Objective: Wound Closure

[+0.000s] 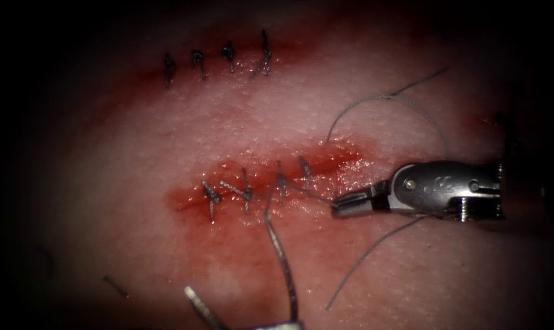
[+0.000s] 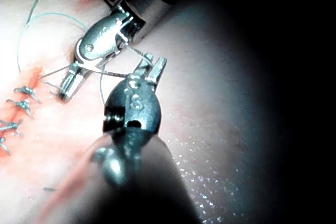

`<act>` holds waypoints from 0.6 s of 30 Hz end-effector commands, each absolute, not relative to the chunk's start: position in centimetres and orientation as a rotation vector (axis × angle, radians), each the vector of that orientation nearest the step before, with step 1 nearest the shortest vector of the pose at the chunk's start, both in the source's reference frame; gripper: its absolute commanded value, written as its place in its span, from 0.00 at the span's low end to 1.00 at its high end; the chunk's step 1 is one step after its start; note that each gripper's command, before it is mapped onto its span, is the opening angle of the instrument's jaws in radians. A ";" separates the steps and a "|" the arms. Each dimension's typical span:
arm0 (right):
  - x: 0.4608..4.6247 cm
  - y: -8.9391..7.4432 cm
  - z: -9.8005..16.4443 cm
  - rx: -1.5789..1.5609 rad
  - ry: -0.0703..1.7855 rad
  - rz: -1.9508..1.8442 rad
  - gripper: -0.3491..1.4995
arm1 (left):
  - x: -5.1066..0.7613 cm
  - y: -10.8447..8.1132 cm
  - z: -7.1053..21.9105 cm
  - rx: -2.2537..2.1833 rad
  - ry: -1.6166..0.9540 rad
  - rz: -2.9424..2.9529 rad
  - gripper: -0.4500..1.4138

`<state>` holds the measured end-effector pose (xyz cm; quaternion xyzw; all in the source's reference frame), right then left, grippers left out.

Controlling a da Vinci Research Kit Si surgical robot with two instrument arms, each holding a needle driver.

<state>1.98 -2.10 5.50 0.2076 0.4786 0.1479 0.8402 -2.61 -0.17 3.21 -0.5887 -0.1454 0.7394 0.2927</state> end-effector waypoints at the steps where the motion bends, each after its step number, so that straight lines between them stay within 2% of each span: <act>1: 2.10 -2.3 5.4 0.457 1.016 0.315 0.00 | -2.64 -0.2 3.3 -1.541 -0.372 1.975 0.00; 5: 2.30 -2.5 4.8 0.491 1.030 0.358 0.00 | -2.43 -0.2 3.7 -1.434 -0.272 2.008 0.00; 14: 2.69 -2.6 4.3 0.474 1.055 0.352 0.00 | -2.30 -0.1 3.9 -1.378 -0.222 2.031 0.00; 18: 2.63 -2.3 4.4 0.338 1.064 0.349 0.62 | -2.22 0.0 3.8 -1.371 -0.212 2.043 0.00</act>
